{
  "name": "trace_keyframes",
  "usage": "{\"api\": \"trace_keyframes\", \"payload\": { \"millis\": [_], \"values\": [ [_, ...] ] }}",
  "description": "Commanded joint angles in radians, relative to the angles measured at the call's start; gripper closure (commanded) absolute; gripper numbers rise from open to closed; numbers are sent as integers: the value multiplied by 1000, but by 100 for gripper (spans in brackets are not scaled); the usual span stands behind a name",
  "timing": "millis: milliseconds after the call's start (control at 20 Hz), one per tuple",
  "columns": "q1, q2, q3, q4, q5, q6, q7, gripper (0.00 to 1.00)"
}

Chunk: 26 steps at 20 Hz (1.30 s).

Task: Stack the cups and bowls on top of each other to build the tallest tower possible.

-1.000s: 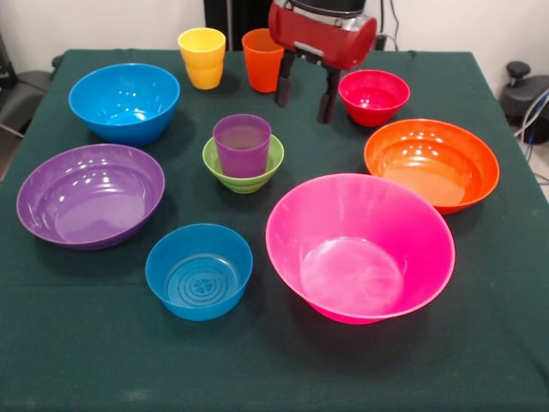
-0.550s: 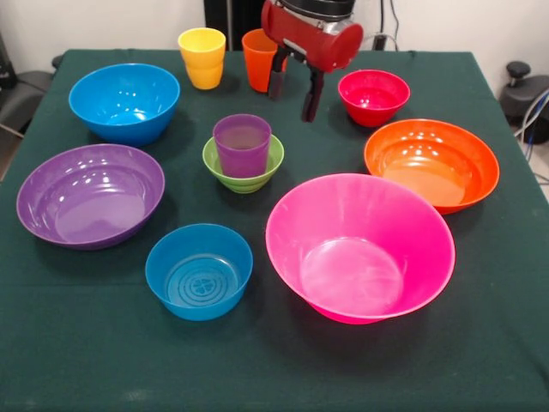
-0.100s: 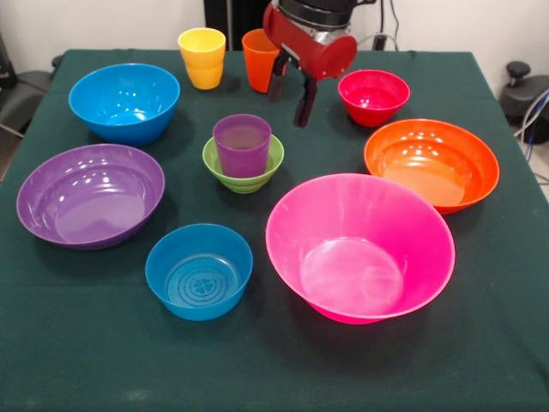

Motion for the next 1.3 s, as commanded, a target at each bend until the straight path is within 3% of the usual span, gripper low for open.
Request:
{"api": "trace_keyframes", "payload": {
  "millis": [50,700,900,1300],
  "values": [
    [37,84,8,-72,39,105,191,0],
    [80,98,-6,-128,85,132,157,0],
    [67,92,9,-134,108,144,149,0],
    [75,106,-38,-177,125,160,156,0]
  ]
}}
